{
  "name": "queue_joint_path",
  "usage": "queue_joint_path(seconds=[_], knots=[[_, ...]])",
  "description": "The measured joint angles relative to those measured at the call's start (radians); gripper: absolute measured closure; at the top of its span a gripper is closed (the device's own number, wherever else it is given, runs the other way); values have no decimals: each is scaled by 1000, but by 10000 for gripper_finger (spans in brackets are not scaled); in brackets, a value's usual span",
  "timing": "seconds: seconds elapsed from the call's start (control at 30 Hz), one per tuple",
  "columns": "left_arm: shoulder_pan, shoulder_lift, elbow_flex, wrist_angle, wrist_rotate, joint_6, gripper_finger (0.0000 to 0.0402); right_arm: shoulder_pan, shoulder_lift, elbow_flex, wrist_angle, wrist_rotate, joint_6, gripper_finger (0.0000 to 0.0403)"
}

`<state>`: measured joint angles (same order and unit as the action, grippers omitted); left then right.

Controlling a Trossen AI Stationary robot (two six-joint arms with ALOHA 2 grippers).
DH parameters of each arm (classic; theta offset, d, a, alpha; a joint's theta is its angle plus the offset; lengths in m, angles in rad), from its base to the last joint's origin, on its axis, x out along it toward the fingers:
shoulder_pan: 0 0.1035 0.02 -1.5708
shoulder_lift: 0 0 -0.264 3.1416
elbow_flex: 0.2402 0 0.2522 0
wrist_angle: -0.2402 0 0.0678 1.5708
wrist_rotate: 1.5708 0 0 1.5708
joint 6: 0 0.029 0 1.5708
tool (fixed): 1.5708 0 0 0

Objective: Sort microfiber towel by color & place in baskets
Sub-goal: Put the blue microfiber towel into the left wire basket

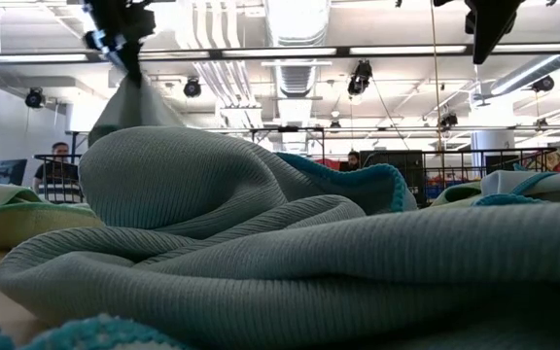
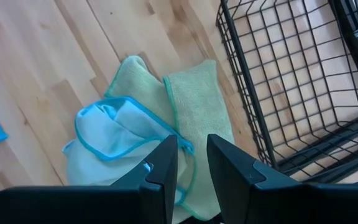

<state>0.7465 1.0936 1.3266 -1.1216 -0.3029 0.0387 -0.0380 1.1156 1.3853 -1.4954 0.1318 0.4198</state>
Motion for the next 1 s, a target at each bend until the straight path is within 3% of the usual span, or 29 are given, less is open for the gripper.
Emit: queue_joint_path(seconds=[0.13, 0.5, 0.83, 1.0], knots=[[57, -81, -130, 39, -55, -12, 401, 0, 0, 0, 27, 0, 0, 321], [115, -222, -402, 180, -47, -49, 401, 0, 0, 0, 70, 0, 0, 321], [114, -236, -409, 287, 23, -109, 399, 0, 0, 0, 73, -1, 52, 321], [114, -233, -370, 287, 74, -102, 368, 0, 0, 0, 73, -1, 60, 321]])
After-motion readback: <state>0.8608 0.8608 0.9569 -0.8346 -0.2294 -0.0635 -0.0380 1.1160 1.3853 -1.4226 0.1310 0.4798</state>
